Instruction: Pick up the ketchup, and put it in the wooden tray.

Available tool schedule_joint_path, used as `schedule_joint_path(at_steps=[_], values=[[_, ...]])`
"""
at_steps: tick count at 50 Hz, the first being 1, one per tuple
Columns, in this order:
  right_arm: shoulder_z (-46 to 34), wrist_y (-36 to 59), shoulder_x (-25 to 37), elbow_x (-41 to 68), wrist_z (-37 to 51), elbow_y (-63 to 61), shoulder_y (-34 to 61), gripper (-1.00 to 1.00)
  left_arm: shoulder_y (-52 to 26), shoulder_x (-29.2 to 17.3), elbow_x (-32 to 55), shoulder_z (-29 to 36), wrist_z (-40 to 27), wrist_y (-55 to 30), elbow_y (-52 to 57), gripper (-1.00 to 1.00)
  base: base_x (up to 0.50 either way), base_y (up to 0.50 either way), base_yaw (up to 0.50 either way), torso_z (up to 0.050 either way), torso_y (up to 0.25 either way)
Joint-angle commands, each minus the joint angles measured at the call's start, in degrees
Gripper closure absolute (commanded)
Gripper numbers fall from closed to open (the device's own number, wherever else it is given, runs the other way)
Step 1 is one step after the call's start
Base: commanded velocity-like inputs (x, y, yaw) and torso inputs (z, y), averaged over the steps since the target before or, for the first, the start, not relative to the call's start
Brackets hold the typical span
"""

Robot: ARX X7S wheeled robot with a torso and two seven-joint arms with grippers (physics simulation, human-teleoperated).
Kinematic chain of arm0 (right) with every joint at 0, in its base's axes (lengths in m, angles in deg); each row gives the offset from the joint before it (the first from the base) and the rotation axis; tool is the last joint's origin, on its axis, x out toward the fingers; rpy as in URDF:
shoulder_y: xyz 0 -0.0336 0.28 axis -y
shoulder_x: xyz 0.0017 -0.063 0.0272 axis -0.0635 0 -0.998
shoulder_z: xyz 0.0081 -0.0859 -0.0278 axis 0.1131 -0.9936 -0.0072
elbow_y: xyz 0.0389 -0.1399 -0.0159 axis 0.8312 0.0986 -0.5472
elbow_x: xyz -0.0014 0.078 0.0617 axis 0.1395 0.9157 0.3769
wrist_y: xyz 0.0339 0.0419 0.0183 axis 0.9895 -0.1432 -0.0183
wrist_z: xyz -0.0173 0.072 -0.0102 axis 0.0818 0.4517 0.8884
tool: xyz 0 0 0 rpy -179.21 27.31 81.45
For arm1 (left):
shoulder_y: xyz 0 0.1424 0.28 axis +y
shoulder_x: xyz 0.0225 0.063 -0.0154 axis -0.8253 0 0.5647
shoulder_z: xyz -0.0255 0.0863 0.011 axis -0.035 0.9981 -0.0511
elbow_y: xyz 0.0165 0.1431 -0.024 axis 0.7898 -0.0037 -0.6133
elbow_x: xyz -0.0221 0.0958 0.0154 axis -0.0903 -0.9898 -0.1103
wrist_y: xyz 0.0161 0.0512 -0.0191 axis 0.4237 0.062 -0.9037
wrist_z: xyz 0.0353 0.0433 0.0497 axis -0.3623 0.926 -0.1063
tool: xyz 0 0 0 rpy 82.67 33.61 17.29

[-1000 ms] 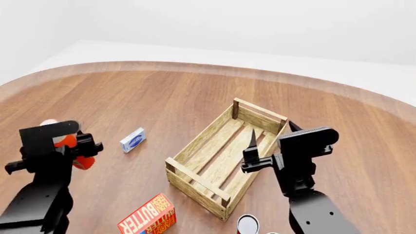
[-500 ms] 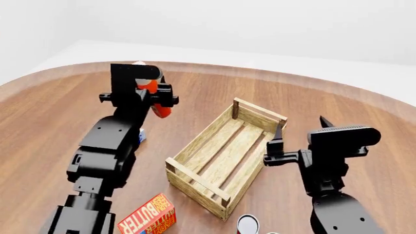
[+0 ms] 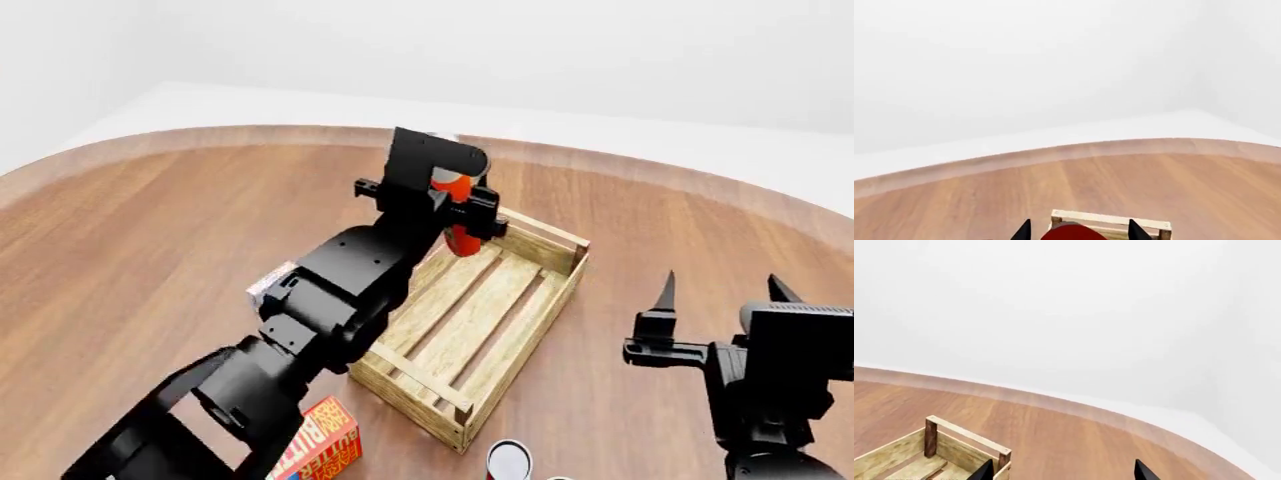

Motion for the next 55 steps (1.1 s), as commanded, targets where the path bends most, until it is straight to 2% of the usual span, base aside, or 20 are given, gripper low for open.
schedule_joint_path(at_steps=[1, 4, 8, 55], values=[[4.39, 0.55, 0.65, 1.22, 1.36, -3.44, -4.53, -1.00, -6.35, 0.64, 24.58, 29.33, -4.45, 12.45, -6.46, 1.00, 0.00, 0.00, 0.00, 0.000, 0.010], [4.69, 0.49, 0.53, 1.23, 1.62, -3.78, -5.09, -1.00, -6.80, 0.64, 28.04, 33.67, -5.11, 13.86, -6.63, 1.00, 0.00, 0.00, 0.00, 0.000, 0.000], [5.31, 0.57, 0.41, 1.27, 2.09, -4.39, -5.88, -1.00, -7.05, 0.64, 29.11, 35.53, -5.93, 13.93, -6.20, 1.00, 0.00, 0.00, 0.00, 0.000, -0.087], [5.19, -1.10, -0.23, 1.04, 3.31, -4.30, -6.90, -1.00, -8.45, 0.64, 25.75, 35.67, -9.34, 13.79, -3.67, 1.00, 0.00, 0.00, 0.00, 0.000, -0.105]])
